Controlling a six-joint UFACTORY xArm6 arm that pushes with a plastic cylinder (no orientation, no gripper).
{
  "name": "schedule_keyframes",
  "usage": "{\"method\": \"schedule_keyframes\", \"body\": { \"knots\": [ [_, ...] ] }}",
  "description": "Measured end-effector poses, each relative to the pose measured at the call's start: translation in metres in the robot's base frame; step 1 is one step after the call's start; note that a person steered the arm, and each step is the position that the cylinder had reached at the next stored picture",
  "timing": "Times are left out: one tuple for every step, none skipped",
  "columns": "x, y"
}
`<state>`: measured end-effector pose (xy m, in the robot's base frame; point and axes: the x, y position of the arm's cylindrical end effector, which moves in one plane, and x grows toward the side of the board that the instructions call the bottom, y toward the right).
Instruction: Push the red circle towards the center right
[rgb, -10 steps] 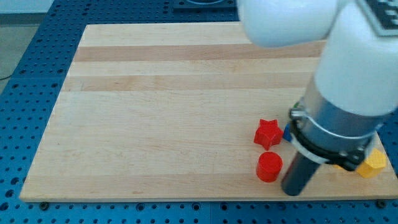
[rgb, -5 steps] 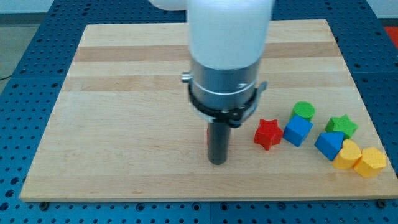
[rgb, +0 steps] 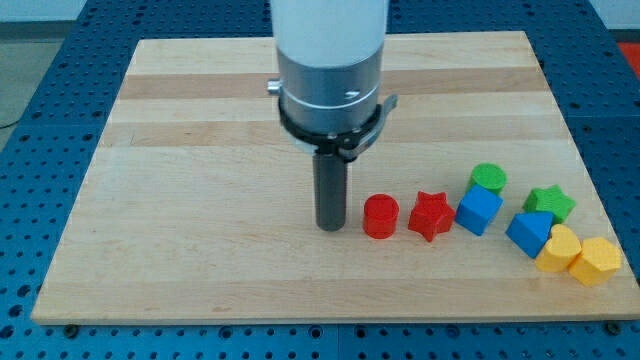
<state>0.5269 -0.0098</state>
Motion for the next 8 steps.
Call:
{"method": "schedule_keyframes", "body": {
  "knots": [
    [0.011, 0.010],
    [0.011, 0.050],
    [0.001, 0.081],
    [-0.030, 0.087],
    [-0.072, 0.092],
    [-0.104, 0.099],
    [-0.102, 0.097],
    [-0.066, 0.063]
  ]
}}
